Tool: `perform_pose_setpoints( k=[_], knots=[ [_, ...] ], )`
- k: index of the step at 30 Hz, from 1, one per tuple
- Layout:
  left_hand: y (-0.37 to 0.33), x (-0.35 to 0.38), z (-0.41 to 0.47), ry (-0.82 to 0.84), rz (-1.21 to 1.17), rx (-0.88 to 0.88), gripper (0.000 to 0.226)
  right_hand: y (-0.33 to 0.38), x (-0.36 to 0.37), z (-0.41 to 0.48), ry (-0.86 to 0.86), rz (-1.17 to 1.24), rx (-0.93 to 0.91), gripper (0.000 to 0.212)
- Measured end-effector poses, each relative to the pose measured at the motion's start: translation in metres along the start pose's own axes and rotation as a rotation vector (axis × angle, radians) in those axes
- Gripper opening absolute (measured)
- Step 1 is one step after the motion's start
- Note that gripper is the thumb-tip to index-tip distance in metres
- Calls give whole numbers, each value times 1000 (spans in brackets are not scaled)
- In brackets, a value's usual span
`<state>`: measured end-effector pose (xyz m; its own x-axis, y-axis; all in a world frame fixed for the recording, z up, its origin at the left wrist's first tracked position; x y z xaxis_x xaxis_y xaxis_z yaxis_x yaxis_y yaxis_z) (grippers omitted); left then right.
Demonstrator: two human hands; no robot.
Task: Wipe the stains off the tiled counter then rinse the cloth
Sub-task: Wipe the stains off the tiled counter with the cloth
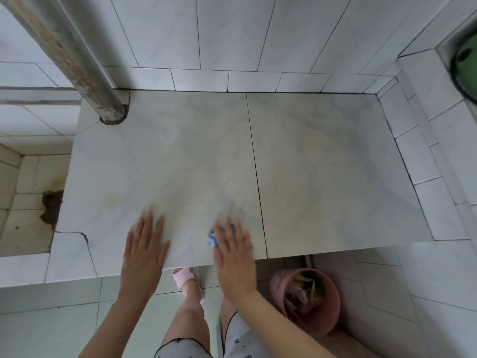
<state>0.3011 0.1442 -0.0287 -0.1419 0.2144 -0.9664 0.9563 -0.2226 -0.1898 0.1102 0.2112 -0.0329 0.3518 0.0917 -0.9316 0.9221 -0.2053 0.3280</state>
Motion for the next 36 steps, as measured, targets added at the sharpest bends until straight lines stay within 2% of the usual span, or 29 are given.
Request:
perform_pose_setpoints(
  k=[4,9,16,23,28,31,33,36],
  knots=[
    [9,-1,-4,27,24,10,63,44,14,-13,70,15,-134,50],
    [6,-2,-5,18,-13,-9,62,30,10,-12,100,-8,-164,51],
    [-14,6,3,11,-97,-37,74,-64,-20,-20,5,-70,78,52],
    [-77,5,32,29,-85,162,68,-149,-53,-22,-34,-16,334,54],
    [-112,12,51,40,-72,246,67,-221,-83,-9,-98,34,560,51],
    [-121,12,57,29,-70,259,66,-230,-87,1,-130,47,678,53],
    [-126,13,62,24,-69,263,67,-218,-82,9,-132,9,637,57],
    [-129,14,72,22,-55,263,69,-163,-62,26,-94,10,369,53]
  ],
)
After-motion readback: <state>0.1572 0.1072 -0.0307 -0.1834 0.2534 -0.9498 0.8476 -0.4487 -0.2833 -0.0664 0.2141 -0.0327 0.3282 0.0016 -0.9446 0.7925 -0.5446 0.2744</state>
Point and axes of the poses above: each hand's wrist, its own z-axis towards the middle knuckle, its own x-axis out of the palm, y = z × x, the point moved 4 cm from there along z, towards the middle knuckle, and after that the axes turned 5 degrees about z, right-handed, at the moved point
